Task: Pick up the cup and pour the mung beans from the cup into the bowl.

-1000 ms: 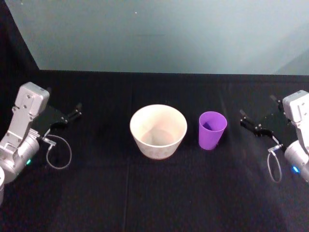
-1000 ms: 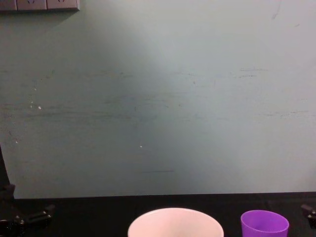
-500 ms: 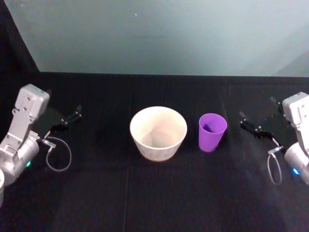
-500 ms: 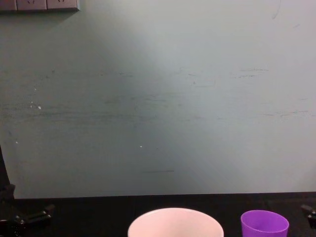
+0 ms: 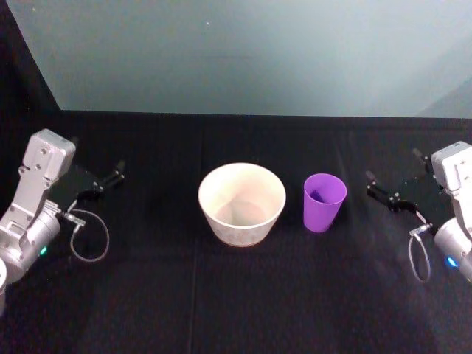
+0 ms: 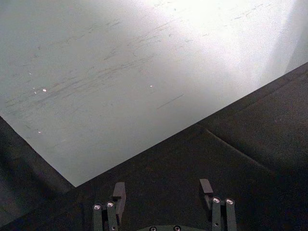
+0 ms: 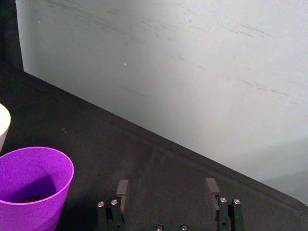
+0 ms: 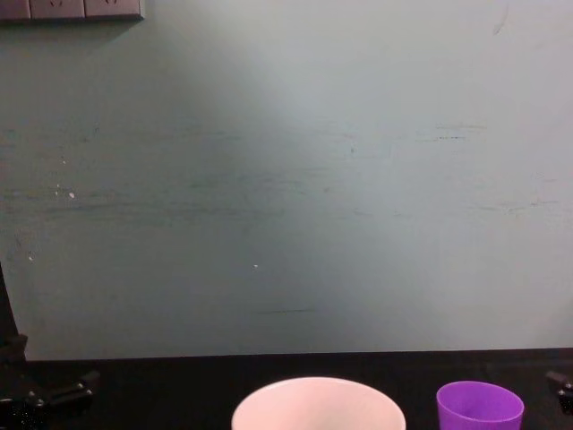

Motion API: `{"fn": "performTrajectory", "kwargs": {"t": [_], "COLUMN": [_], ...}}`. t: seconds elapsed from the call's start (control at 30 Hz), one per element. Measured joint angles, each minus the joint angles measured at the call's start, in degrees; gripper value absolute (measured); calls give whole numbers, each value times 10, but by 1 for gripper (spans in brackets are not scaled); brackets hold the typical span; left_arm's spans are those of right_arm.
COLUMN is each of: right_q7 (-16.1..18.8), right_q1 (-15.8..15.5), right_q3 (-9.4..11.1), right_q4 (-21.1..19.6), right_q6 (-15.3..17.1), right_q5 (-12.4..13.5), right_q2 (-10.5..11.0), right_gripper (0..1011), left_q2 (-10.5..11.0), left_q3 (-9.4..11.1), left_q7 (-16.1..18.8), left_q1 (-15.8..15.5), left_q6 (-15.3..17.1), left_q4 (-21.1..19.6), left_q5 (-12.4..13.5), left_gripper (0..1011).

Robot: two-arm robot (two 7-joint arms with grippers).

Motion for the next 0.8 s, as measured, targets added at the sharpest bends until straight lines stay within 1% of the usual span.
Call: {"fn": "performTrajectory", "kwargs": {"t": [0.1, 0.17, 0.23, 0.33, 0.37, 0.47, 0.5, 0.53, 0.6, 0.7, 0.73, 0.8], "right_q7": [3, 14, 23, 48, 62, 87, 104, 111, 126, 137, 148, 154], "right_q1": [-2, -7, -12, -27, -35, -48, -57, -61, -73, -82, -89, -92], "right_q3": [3, 9, 14, 26, 32, 41, 47, 49, 56, 60, 62, 62], "right_q4": [0, -4, -8, -16, -20, -28, -32, -34, -38, -40, -41, -41], "right_q6": [-2, -4, -6, -14, -20, -33, -44, -49, -67, -80, -90, -96], "right_q5": [0, 6, 14, 34, 45, 65, 77, 81, 90, 94, 97, 97], "right_q2": [0, 3, 7, 14, 18, 26, 31, 33, 36, 37, 37, 37], "right_gripper": [1003, 1003, 1003, 1003, 1003, 1003, 1003, 1003, 1003, 1003, 1002, 1003], "left_q2": [0, 0, 0, 0, 0, 0, 0, 0, 0, 0, 0, 0], "left_q3": [0, 0, 0, 0, 0, 0, 0, 0, 0, 0, 0, 0], "left_q7": [0, 0, 0, 0, 0, 0, 0, 0, 0, 0, 0, 0], "left_q1": [0, 0, 0, 0, 0, 0, 0, 0, 0, 0, 0, 0], "left_q6": [0, 0, 0, 0, 0, 0, 0, 0, 0, 0, 0, 0], "left_q4": [0, 0, 0, 0, 0, 0, 0, 0, 0, 0, 0, 0], "left_q5": [0, 0, 0, 0, 0, 0, 0, 0, 0, 0, 0, 0], "left_gripper": [1000, 1000, 1000, 1000, 1000, 1000, 1000, 1000, 1000, 1000, 1000, 1000]}}
